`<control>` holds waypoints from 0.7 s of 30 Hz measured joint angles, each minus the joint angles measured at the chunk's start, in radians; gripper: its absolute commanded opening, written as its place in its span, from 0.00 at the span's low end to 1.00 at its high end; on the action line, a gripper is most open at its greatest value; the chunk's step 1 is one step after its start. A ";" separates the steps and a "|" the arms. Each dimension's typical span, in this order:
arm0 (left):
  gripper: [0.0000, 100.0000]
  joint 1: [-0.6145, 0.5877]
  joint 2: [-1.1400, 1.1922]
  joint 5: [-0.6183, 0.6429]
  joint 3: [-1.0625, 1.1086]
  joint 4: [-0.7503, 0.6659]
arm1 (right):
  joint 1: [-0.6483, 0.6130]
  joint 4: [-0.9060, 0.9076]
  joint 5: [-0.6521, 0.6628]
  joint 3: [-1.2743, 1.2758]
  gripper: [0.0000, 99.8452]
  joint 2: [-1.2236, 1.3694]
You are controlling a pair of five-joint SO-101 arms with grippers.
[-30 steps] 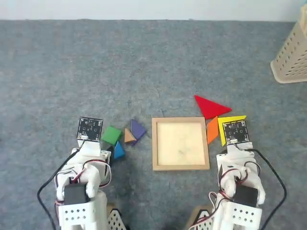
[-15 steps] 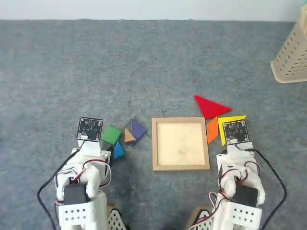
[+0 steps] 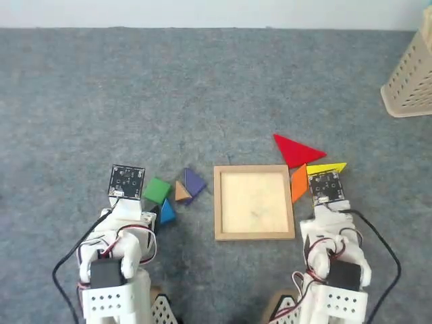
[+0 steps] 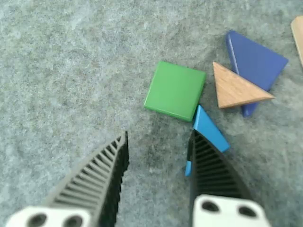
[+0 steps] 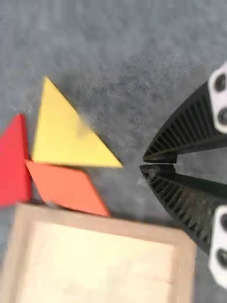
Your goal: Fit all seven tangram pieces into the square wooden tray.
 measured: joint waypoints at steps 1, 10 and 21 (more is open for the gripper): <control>0.19 0.000 0.000 0.000 0.000 0.000 | -0.006 0.037 0.000 0.000 0.01 0.000; 0.19 0.000 0.000 0.000 0.000 0.000 | -0.068 -0.021 0.005 0.000 0.01 0.000; 0.19 0.000 0.000 0.000 0.000 0.000 | 0.086 -0.195 0.110 -0.115 0.11 -0.002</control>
